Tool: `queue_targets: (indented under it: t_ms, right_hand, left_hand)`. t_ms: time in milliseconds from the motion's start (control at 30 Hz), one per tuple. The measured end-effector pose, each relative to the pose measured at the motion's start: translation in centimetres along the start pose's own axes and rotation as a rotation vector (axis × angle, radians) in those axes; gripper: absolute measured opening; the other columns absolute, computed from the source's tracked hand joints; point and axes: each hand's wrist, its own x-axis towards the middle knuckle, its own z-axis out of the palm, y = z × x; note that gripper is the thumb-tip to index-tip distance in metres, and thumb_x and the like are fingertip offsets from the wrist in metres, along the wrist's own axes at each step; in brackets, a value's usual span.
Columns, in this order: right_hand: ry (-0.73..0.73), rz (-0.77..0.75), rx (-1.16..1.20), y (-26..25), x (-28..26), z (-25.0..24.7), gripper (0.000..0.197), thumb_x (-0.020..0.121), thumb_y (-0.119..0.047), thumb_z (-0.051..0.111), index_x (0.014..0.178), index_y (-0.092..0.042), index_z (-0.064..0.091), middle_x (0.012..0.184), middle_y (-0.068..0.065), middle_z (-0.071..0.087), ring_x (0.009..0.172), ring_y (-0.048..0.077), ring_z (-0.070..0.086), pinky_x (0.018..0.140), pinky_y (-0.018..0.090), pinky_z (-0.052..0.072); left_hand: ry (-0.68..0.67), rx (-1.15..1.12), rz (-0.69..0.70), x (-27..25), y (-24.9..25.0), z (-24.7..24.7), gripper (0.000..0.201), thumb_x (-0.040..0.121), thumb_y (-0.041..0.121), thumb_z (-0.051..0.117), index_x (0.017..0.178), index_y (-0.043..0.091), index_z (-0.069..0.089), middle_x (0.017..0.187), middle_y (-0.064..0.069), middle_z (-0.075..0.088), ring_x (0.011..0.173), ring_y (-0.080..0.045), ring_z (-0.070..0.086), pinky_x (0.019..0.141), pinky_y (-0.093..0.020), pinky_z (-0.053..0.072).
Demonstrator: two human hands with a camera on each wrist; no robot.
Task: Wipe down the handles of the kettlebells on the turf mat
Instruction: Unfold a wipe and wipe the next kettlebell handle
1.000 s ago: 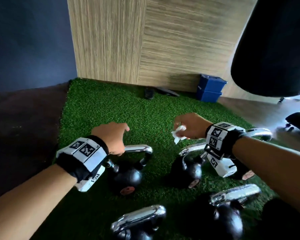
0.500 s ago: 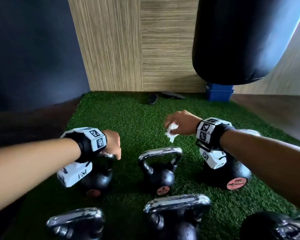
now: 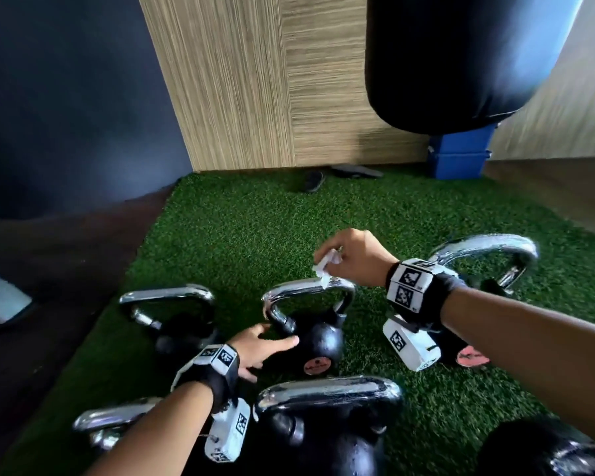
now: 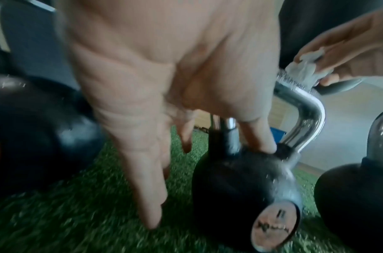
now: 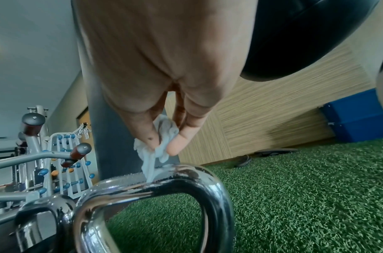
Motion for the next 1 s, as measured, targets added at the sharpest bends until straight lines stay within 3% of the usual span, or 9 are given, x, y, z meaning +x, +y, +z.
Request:
queue_targets:
  t_ms: [100,200,300,433,567,700,800,900,1000]
  right_hand:
    - [-0.011,0.036,0.003,-0.2,0.0,0.6,0.018,0.079,-0.018,0.07,0.095,-0.022,0.079,0.092,-0.009,0.074,0.073,0.002,0.063,0.056,0.002,0.039]
    - [-0.011,0.012,0.008,-0.6,0.1,1.1,0.015,0.081,-0.03,0.075,0.095,-0.025,0.078,0.085,-0.017,0.066,0.071,-0.006,0.059,0.053,0.002,0.038]
    - [0.032,-0.061,0.005,-1.0,0.1,1.8,0.015,0.084,-0.025,0.075,0.097,-0.018,0.077,0.086,-0.014,0.063,0.071,-0.012,0.054,0.058,-0.001,0.04]
    - [0.066,-0.129,-0.016,-1.4,0.2,2.9,0.027,0.083,-0.015,0.073,0.109,-0.014,0.067,0.09,-0.008,0.067,0.071,-0.013,0.053,0.063,0.0,0.043]
    - [0.037,-0.111,-0.092,-2.1,0.3,3.9,0.02,0.088,-0.013,0.071,0.107,-0.013,0.066,0.098,-0.003,0.07,0.081,0.006,0.067,0.07,0.014,0.056]
    - [-0.087,-0.112,-0.222,-3.0,0.9,4.4,0.024,0.094,-0.019,0.065,0.117,-0.012,0.067,0.119,0.0,0.061,0.094,0.007,0.061,0.08,0.009,0.047]
    - [-0.189,-0.112,-0.319,-3.3,1.3,3.8,0.021,0.094,-0.022,0.066,0.114,-0.016,0.069,0.116,-0.001,0.064,0.089,0.003,0.061,0.067,0.004,0.044]
    - [-0.227,-0.031,-0.391,-2.7,1.0,2.5,0.017,0.094,-0.015,0.066,0.11,-0.014,0.071,0.105,0.003,0.073,0.073,0.004,0.067,0.045,0.003,0.042]
    - [-0.189,0.002,-0.408,-2.3,0.3,2.1,0.02,0.095,-0.008,0.062,0.113,-0.01,0.071,0.105,0.007,0.074,0.073,0.008,0.07,0.047,0.003,0.047]
  left_hand:
    - [-0.021,-0.109,0.038,1.1,-0.8,1.9,0.115,0.072,0.077,0.071,0.161,0.025,0.019,0.162,-0.008,0.035,0.131,-0.033,0.053,0.083,-0.043,0.062]
    - [0.04,-0.17,0.065,2.1,-0.3,3.5,0.102,0.071,0.083,0.065,0.154,0.03,0.036,0.159,-0.004,0.037,0.136,-0.032,0.049,0.077,-0.044,0.065]
    - [0.077,-0.178,0.075,3.1,0.1,4.1,0.09,0.075,0.083,0.06,0.147,0.03,0.047,0.151,-0.005,0.046,0.129,-0.034,0.054,0.075,-0.047,0.065]
    - [0.051,-0.116,0.163,4.5,-0.3,3.1,0.074,0.082,0.068,0.068,0.141,0.025,0.056,0.14,-0.006,0.054,0.108,-0.029,0.061,0.072,-0.045,0.065]
    - [-0.015,-0.098,0.178,5.2,-0.3,2.0,0.103,0.061,0.079,0.066,0.14,0.014,0.056,0.141,-0.016,0.055,0.124,-0.041,0.059,0.079,-0.053,0.063]
    - [0.018,-0.033,0.223,5.4,-0.6,2.2,0.099,0.069,0.078,0.06,0.14,0.01,0.053,0.139,-0.017,0.059,0.12,-0.038,0.063,0.091,-0.05,0.059]
    - [0.015,-0.102,0.184,5.5,-0.7,2.5,0.092,0.076,0.069,0.069,0.145,0.011,0.05,0.145,-0.014,0.053,0.129,-0.039,0.056,0.096,-0.051,0.057]
    - [0.044,-0.141,0.166,5.2,-0.6,3.0,0.082,0.081,0.066,0.07,0.143,0.015,0.052,0.145,-0.013,0.053,0.127,-0.041,0.056,0.088,-0.051,0.061]
    - [0.094,-0.066,0.195,5.0,-0.7,3.3,0.078,0.086,0.066,0.064,0.143,0.014,0.051,0.142,-0.013,0.057,0.123,-0.039,0.06,0.089,-0.047,0.06]
